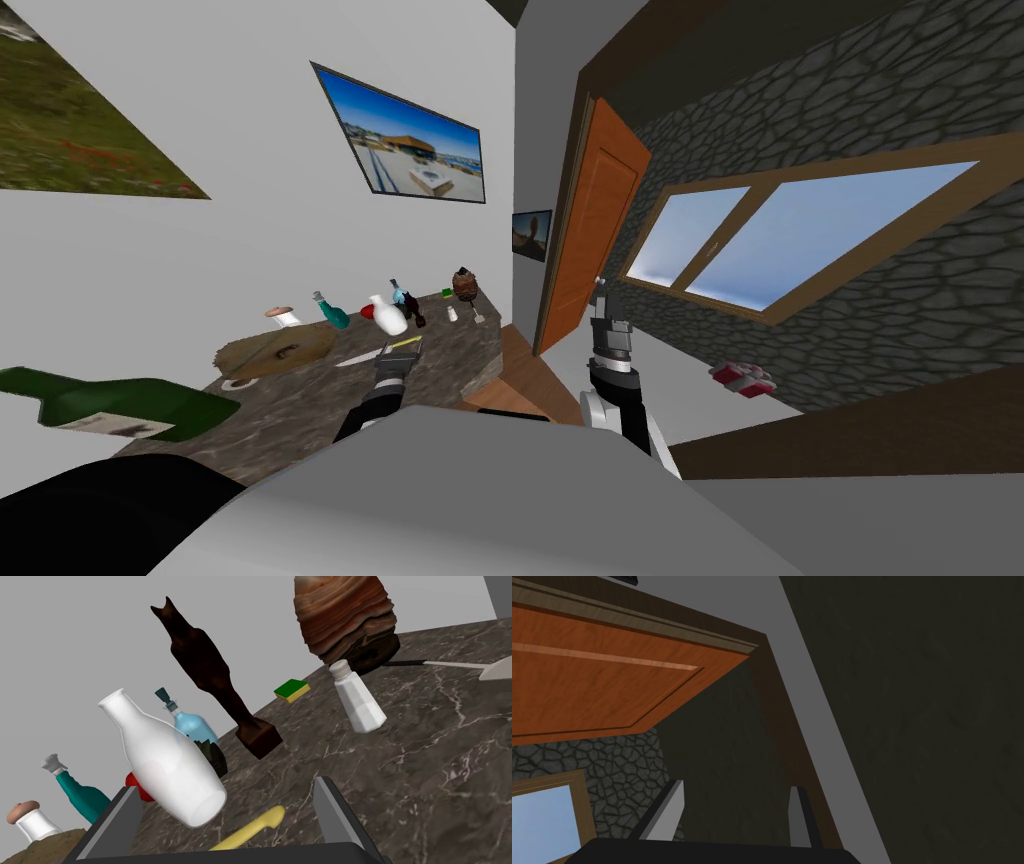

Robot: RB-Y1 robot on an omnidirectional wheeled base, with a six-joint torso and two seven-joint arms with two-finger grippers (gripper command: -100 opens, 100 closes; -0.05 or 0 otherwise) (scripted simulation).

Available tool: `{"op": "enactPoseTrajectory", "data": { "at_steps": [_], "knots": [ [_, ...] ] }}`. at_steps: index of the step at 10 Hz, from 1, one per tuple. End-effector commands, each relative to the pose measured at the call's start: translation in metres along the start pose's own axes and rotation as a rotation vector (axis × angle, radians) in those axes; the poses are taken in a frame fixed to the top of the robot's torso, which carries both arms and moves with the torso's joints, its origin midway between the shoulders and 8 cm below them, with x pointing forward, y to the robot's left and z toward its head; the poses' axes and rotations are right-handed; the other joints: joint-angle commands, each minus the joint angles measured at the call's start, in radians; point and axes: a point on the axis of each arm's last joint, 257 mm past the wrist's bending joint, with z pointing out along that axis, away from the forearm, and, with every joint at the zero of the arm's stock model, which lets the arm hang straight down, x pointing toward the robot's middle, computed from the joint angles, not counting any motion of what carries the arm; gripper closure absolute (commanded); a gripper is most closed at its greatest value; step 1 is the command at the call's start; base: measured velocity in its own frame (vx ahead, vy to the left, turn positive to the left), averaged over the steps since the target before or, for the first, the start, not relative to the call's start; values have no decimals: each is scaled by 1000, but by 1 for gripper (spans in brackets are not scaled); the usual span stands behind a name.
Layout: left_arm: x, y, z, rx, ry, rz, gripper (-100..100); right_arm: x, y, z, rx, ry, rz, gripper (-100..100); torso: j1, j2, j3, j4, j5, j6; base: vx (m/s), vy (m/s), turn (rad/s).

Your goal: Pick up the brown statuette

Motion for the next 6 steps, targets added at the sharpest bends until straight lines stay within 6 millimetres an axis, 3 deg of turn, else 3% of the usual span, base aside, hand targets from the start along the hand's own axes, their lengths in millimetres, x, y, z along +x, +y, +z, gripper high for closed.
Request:
{"op": "enactPoseTrajectory", "data": {
  "at_steps": [1, 6],
  "knots": [
    [-9, 0, 1, 7, -34, -45, -100, 0, 0, 0, 0, 0, 0, 0, 0, 0, 0, 0, 0, 0, 196, 76, -18],
    [-29, 6, -6, 53, -125, -181, -100, 0, 0, 0, 0, 0, 0, 0, 3, 2, 1, 0, 1, 0, 185, 92, -26]
  ]
}}
